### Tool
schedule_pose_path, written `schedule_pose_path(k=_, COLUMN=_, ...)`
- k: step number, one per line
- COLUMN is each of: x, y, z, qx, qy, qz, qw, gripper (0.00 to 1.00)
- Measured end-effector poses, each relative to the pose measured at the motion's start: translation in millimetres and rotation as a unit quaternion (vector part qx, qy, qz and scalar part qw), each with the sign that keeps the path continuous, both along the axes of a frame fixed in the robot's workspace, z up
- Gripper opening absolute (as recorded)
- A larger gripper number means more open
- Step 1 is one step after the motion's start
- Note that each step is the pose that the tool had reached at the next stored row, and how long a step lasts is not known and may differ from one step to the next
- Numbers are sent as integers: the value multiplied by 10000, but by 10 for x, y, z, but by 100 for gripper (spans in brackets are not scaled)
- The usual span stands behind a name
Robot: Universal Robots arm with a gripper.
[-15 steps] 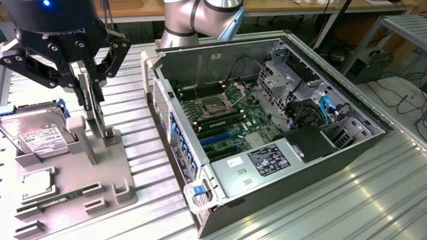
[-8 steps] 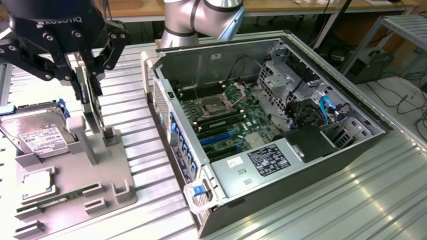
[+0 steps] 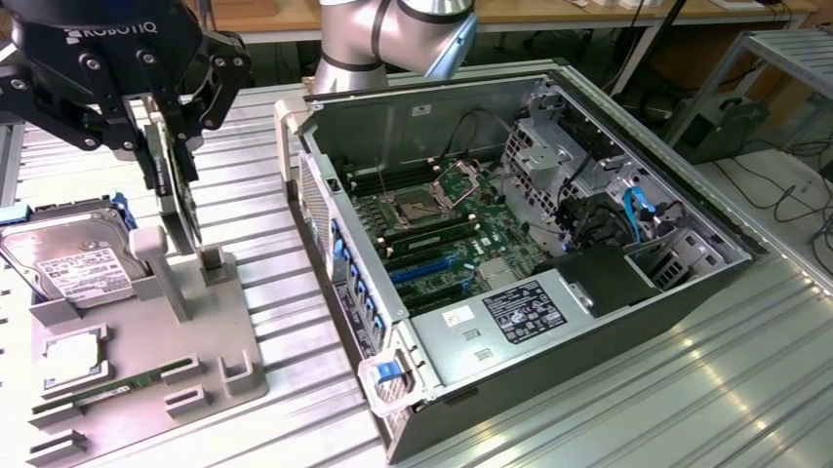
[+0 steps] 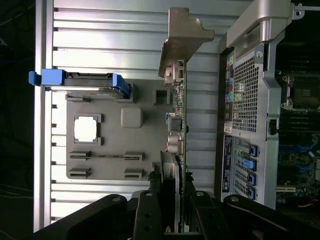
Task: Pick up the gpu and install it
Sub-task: 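Pick up the gpu and move the gpu toward the slot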
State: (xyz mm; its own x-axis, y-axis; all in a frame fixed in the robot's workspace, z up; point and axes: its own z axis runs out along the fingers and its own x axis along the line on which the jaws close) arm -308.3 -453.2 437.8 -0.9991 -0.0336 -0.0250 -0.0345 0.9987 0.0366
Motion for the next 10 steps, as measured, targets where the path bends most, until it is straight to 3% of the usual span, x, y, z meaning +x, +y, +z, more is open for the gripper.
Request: schedule_pose_path(k=10, x=128, y=0, z=0, qx=0, qy=0, qz=0, qw=10000, gripper=27)
